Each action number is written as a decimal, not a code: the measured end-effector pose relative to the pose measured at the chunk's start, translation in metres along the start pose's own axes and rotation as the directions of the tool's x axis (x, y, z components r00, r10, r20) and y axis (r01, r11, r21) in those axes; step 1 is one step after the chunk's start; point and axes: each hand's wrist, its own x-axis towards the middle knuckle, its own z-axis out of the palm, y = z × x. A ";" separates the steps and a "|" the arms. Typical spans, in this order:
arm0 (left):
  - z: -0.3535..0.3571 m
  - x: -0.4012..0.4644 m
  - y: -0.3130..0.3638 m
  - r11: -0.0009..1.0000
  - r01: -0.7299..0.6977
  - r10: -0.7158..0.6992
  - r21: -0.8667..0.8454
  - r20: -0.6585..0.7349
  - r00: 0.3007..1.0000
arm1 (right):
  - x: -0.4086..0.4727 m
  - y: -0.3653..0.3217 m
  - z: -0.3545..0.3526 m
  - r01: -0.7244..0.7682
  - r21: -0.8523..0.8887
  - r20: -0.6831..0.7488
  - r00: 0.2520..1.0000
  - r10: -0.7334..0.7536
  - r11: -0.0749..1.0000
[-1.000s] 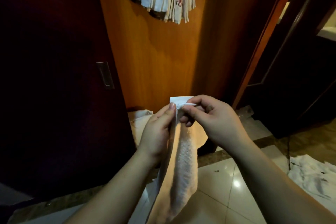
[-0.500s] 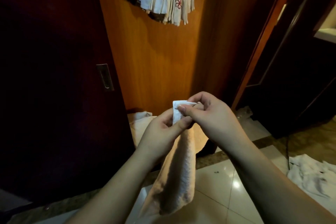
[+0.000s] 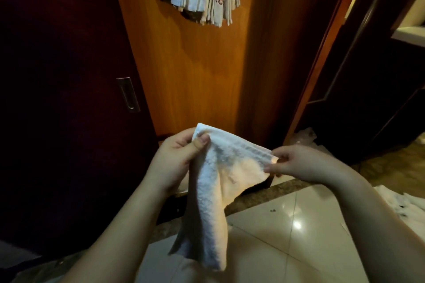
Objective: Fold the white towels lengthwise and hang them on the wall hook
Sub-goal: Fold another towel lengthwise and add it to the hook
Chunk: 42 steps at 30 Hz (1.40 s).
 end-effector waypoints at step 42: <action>0.005 -0.009 0.006 0.981 -0.164 0.152 -0.108 -0.116 0.982 | -0.041 0.008 -0.014 0.320 0.910 -0.199 0.895 -0.399 0.264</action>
